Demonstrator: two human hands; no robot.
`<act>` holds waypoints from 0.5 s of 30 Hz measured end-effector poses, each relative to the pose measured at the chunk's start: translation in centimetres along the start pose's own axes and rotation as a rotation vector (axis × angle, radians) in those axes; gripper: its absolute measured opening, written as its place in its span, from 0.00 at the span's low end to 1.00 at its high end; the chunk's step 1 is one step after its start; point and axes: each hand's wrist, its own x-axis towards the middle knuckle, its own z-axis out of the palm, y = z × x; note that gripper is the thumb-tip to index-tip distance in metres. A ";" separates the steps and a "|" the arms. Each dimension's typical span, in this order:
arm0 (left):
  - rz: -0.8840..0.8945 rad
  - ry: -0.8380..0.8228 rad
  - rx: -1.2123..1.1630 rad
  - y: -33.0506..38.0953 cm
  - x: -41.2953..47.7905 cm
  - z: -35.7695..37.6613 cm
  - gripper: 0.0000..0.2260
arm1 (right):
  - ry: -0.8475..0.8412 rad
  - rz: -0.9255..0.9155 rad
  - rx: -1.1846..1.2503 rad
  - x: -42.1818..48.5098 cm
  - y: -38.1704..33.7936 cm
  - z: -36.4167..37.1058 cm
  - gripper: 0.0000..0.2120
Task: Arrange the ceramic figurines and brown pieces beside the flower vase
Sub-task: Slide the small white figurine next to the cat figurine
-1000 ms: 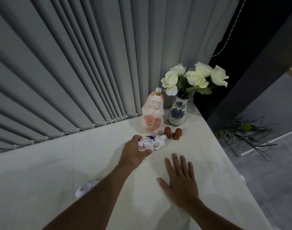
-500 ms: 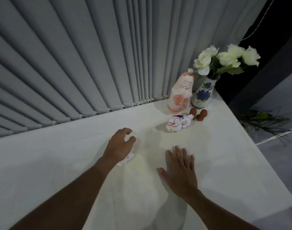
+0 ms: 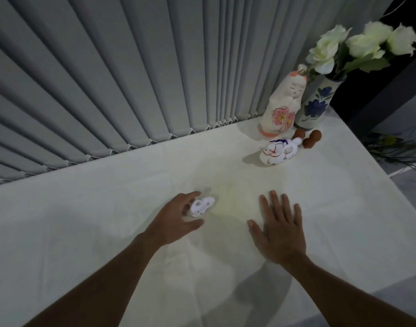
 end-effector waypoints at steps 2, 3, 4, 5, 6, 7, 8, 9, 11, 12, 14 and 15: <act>0.038 0.049 0.084 0.3 0.5 0.4 0.25 | 0.002 0.003 -0.001 0.0 0.0 -0.1 0.36; 0.041 0.082 0.117 0.4 0.6 0.6 0.21 | 0.003 0.006 -0.002 0.0 0.0 -0.1 0.36; 0.038 0.107 0.138 0.6 0.6 0.8 0.18 | 0.002 0.010 -0.004 -0.1 0.1 -0.1 0.36; 0.040 0.120 0.149 0.8 0.6 1.1 0.17 | 0.000 0.014 -0.002 -0.1 0.1 0.0 0.36; 0.043 0.124 0.152 0.9 0.6 1.3 0.16 | -0.002 0.015 0.002 -0.1 0.1 0.0 0.36; 0.041 0.124 0.138 0.9 0.5 1.5 0.17 | -0.003 0.014 0.005 -0.1 0.1 0.0 0.36; 0.024 0.119 0.108 0.9 0.5 1.7 0.20 | -0.002 0.013 0.006 -0.1 0.1 -0.1 0.36; -0.001 0.105 0.071 0.9 0.4 1.6 0.23 | 0.000 0.012 0.006 -0.1 0.1 -0.1 0.36; -0.020 0.049 0.017 0.6 0.5 1.2 0.30 | 0.003 0.011 0.004 -0.1 0.1 -0.1 0.36; -0.011 0.008 0.009 0.4 0.6 1.0 0.32 | 0.002 0.011 0.004 -0.1 0.1 -0.2 0.36; 0.036 -0.057 0.046 0.2 0.9 0.5 0.36 | 0.004 0.011 0.006 -0.1 0.1 -0.2 0.36; 0.069 -0.080 0.088 0.3 1.0 0.3 0.36 | 0.003 0.009 0.005 -0.1 0.1 -0.3 0.36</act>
